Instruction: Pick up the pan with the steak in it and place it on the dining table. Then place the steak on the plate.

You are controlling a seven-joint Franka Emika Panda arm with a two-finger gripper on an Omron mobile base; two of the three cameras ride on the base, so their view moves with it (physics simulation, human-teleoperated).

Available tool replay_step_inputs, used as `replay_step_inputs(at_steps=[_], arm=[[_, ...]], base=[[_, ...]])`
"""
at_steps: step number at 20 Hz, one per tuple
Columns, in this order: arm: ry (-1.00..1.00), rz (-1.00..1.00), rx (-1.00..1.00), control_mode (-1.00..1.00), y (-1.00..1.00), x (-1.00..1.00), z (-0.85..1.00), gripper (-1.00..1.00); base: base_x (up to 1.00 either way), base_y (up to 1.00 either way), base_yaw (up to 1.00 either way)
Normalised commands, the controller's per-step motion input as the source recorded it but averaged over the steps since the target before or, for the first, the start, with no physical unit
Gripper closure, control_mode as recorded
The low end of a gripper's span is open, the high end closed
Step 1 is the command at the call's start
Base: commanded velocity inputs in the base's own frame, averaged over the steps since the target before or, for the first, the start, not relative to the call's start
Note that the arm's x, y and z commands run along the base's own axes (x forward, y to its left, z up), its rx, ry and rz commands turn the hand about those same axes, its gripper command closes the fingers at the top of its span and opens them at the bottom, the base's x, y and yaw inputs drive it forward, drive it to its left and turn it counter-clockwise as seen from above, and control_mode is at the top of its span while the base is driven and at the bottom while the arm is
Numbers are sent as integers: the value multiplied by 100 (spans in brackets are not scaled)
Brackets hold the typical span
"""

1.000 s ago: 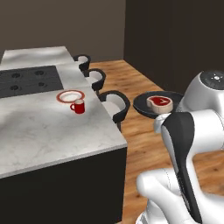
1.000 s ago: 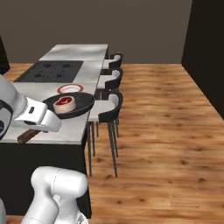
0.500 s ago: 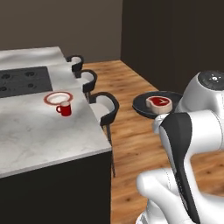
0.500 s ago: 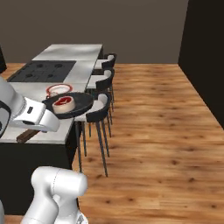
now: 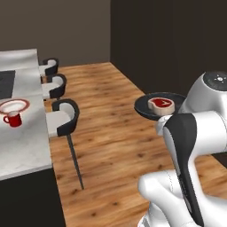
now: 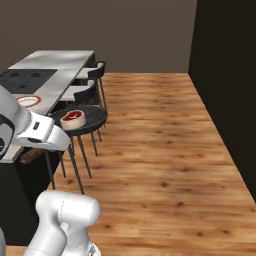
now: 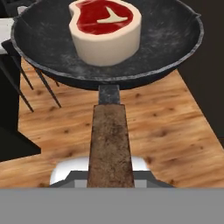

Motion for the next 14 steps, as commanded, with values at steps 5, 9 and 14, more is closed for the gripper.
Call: replay_step_inputs(at_steps=[5,9,14], arm=[[0,0,0,100,0,0,0,100],[0,0,0,100,0,0,0,100],[0,0,0,100,0,0,0,100]], base=[[41,-80,4],[79,-43,4],[100,-14,0]])
